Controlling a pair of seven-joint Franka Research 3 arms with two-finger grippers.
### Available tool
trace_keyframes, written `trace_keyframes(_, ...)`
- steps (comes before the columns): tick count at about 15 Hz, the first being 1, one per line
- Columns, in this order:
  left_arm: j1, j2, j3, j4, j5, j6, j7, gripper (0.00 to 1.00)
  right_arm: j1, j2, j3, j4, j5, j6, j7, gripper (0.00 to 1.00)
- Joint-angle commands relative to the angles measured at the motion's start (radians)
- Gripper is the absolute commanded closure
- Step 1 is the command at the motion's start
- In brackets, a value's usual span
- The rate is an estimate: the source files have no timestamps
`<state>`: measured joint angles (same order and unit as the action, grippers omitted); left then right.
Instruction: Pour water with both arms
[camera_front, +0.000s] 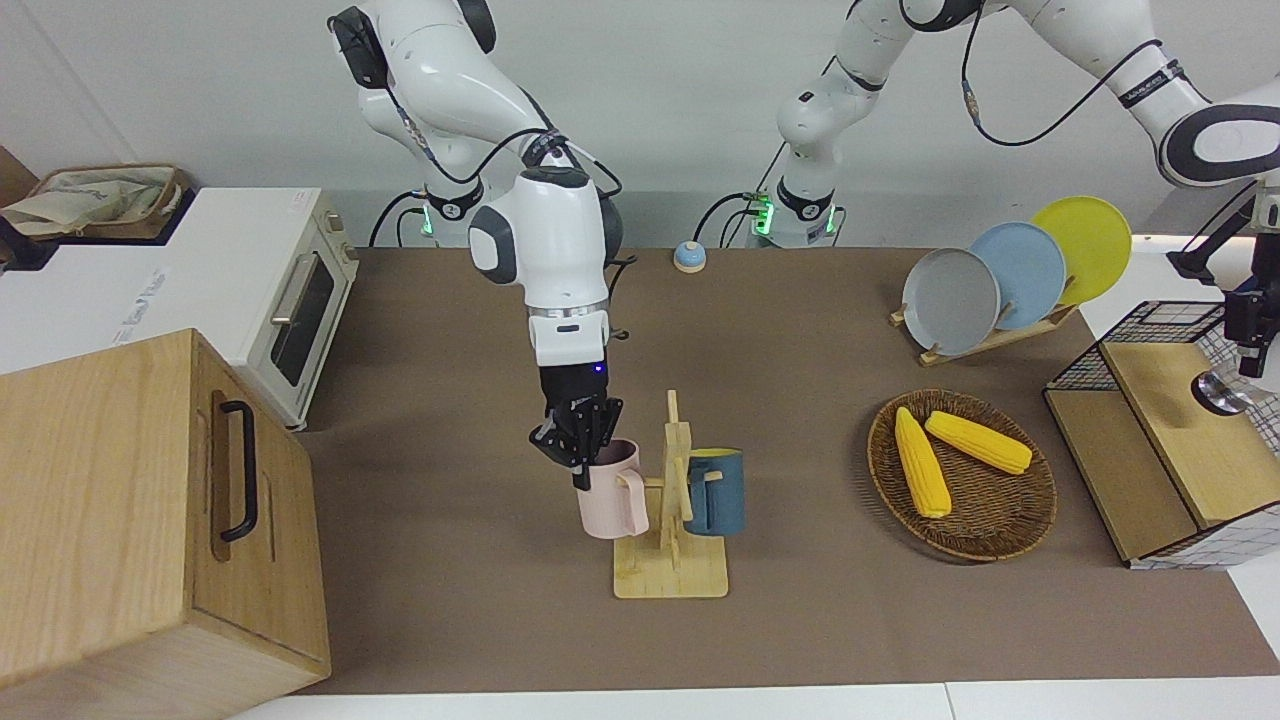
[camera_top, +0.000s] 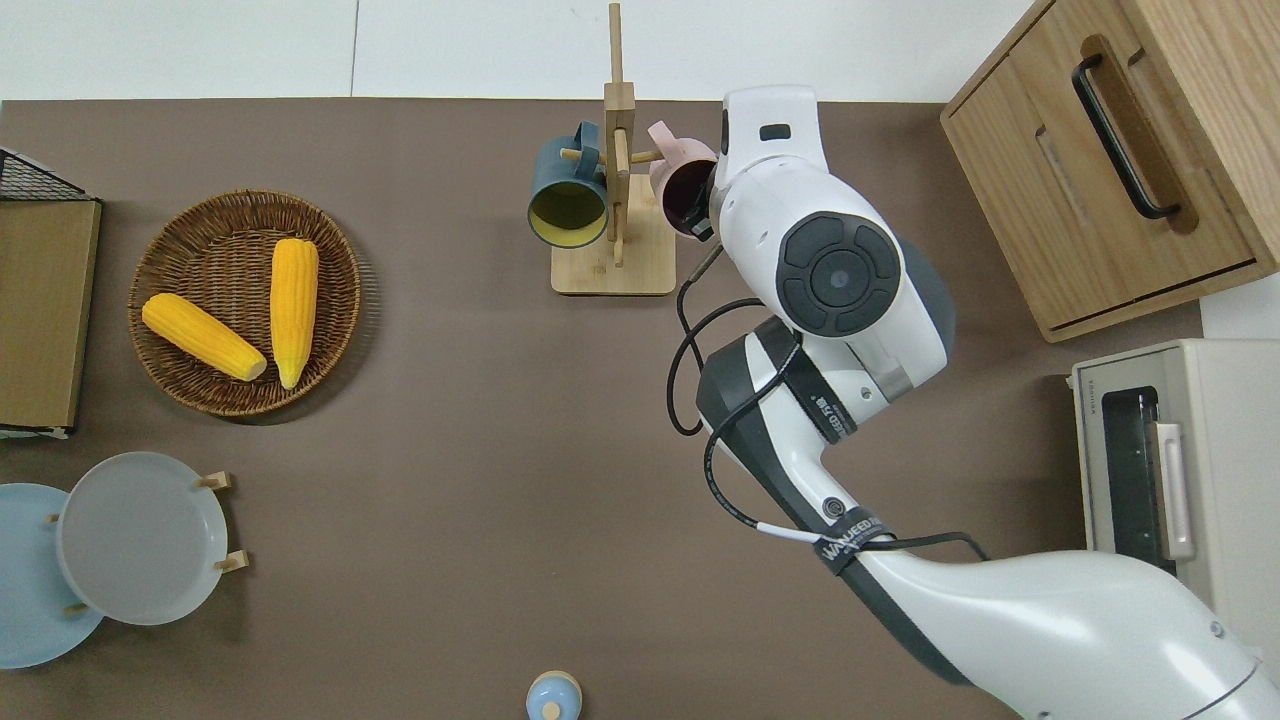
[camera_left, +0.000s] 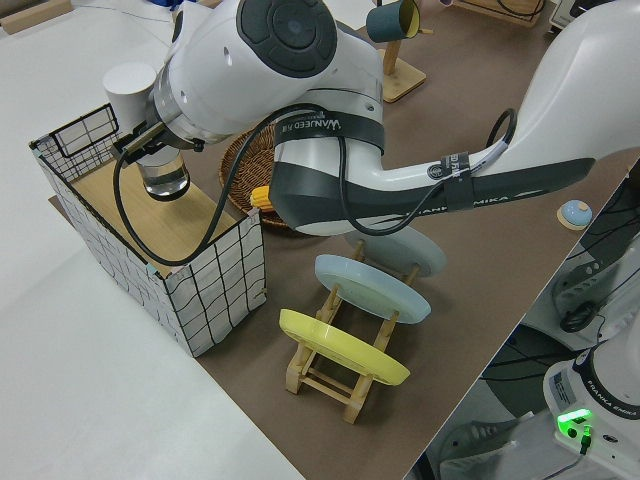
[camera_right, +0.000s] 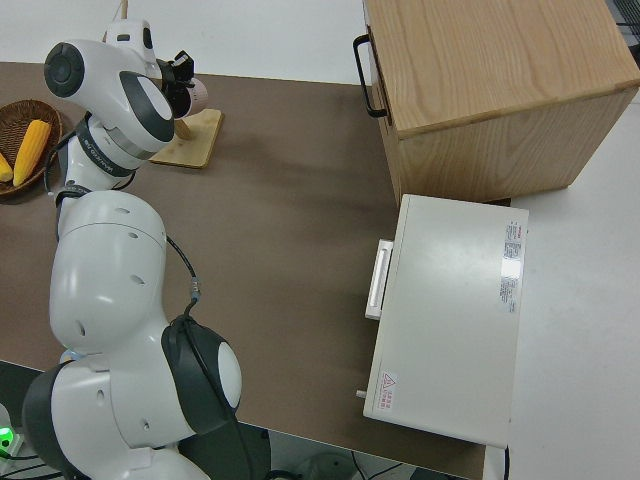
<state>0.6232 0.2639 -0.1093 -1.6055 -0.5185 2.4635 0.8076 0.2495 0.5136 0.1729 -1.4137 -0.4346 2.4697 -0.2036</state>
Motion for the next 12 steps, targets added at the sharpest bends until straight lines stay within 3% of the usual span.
trace_keyframes(1,-0.023,-0.038,0.011,0.022,0.051,-0.037,-0.074,1.0,-0.027,-0.044,0.008,-0.042,0.02,-0.014,-0.034,1.0)
trace_keyframes(4,-0.025,-0.06,0.011,0.022,0.08,-0.067,-0.103,1.0,-0.036,-0.063,0.008,-0.06,0.03,-0.018,-0.046,1.0)
trace_keyframes(12,-0.025,-0.147,0.01,0.009,0.129,-0.176,-0.181,1.0,-0.082,-0.109,0.008,-0.067,0.145,-0.083,-0.224,1.0)
